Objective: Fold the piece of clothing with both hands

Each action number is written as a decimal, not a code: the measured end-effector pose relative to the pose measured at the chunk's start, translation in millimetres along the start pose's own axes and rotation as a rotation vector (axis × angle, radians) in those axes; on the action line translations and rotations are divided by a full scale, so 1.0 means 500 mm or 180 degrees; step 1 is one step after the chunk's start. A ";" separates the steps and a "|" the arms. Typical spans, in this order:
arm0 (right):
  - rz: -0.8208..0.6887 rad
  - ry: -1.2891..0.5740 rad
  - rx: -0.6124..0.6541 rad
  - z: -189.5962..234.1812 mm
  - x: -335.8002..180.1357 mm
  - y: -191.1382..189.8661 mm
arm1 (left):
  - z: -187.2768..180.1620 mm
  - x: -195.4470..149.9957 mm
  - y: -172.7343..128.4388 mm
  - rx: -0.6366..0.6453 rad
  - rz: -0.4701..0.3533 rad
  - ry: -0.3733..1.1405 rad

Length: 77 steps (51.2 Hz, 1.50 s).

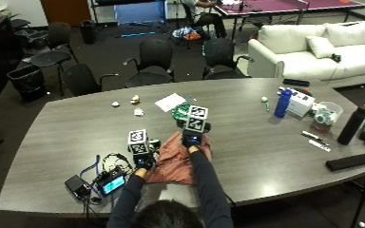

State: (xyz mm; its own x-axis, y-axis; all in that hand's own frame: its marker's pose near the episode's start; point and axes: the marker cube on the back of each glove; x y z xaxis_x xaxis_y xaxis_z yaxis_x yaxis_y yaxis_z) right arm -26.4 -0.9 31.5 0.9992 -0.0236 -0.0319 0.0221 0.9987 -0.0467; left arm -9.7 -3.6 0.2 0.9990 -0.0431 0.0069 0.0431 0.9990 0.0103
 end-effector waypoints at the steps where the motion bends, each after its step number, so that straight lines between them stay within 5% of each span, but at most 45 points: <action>1: -0.0023 0.0019 -0.0040 0.011 -0.012 0.003 | -0.007 -0.002 0.005 0.0009 -0.0022 -0.0004; 7: -0.0375 -0.0057 -0.0495 0.111 -0.143 0.075 | -0.049 -0.035 0.032 0.0057 -0.0247 -0.0116; 14: -0.0386 -0.0466 -0.0674 0.168 -0.185 0.069 | -0.076 -0.056 0.052 0.0106 -0.0291 -0.0109; 24: -0.0325 -0.1057 -0.0355 0.054 -0.132 0.069 | -0.077 -0.059 0.047 0.0127 -0.0352 -0.0114; 31: -0.0694 -0.1153 0.0152 -0.028 -0.074 0.073 | -0.074 -0.042 0.044 0.0055 -0.0302 -0.0145; 41: -0.0574 -0.0973 -0.0096 -0.026 0.011 0.066 | -0.120 -0.021 0.051 -0.0032 -0.0157 -0.0076; 52: -0.0406 -0.0634 0.0351 -0.032 0.068 0.070 | -0.156 -0.021 0.066 -0.0028 -0.0119 -0.0099; 77: -0.0519 -0.0594 0.0386 -0.013 0.085 0.089 | -0.187 -0.036 0.132 -0.0183 0.0001 -0.0265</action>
State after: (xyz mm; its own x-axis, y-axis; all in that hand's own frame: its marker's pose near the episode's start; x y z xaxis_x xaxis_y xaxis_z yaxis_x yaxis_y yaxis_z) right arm 16.7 42.4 21.8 0.9707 -0.1869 0.1512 0.1757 0.9808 0.0841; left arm -24.4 64.0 -92.6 0.9951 -0.0411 0.0900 0.0455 0.9979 -0.0470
